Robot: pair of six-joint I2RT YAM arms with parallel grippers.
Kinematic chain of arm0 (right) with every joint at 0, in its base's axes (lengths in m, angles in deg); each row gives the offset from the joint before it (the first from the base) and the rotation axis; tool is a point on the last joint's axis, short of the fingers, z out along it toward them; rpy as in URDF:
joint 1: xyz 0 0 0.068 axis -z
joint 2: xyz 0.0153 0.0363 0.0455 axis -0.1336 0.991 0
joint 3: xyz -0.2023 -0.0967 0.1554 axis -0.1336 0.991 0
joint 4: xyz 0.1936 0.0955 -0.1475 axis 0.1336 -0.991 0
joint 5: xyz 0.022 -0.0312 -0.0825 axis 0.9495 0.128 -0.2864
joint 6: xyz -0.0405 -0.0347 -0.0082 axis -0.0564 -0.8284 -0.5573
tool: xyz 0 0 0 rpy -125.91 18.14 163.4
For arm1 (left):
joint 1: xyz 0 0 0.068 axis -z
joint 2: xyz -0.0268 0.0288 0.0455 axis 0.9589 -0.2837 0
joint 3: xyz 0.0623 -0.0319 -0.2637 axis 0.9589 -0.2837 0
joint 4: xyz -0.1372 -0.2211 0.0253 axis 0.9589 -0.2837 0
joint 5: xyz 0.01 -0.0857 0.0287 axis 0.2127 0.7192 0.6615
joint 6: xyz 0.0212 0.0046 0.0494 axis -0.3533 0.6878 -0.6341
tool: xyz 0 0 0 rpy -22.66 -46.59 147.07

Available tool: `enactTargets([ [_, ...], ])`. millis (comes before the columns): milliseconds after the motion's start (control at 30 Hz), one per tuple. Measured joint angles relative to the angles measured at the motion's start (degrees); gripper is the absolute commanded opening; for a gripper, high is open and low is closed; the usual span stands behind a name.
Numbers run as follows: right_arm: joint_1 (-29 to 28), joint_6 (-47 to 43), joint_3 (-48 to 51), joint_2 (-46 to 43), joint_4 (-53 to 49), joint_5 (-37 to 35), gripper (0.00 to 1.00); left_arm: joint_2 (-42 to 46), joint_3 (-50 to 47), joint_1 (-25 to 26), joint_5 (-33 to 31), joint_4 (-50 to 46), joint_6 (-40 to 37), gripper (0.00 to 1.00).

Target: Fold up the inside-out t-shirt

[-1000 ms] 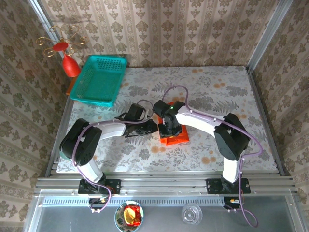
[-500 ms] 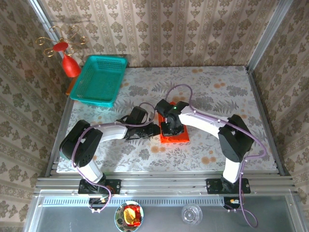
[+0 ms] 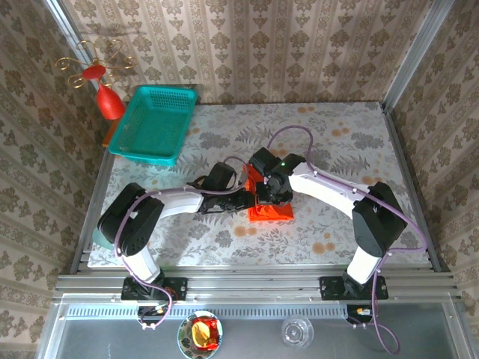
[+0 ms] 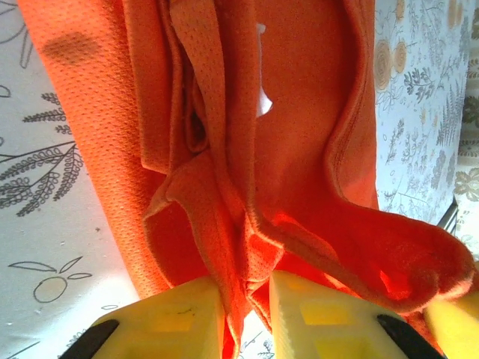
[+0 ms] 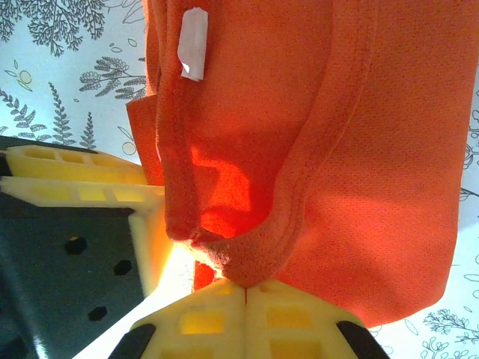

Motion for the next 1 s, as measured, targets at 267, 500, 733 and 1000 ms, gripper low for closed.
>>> enactTargets([
  [267,0.2,1.1,0.7,-0.8,1.0,-0.1,0.0,0.1,0.9,0.2,-3.0,-5.5,-1.3,0.18],
  [500,0.7,1.6,2.0,-2.8,1.4,-0.4,0.0,0.0,0.9,0.3,-2.7,-4.9,-0.9,0.0],
  [733,1.5,2.7,3.2,-3.9,4.6,-0.1,0.0,0.9,0.7,0.7,-1.3,-3.6,-0.4,0.0],
  [1000,1.6,4.1,5.9,0.4,12.6,6.3,0.0,1.1,-3.5,0.7,-0.7,-2.3,-0.2,0.03],
])
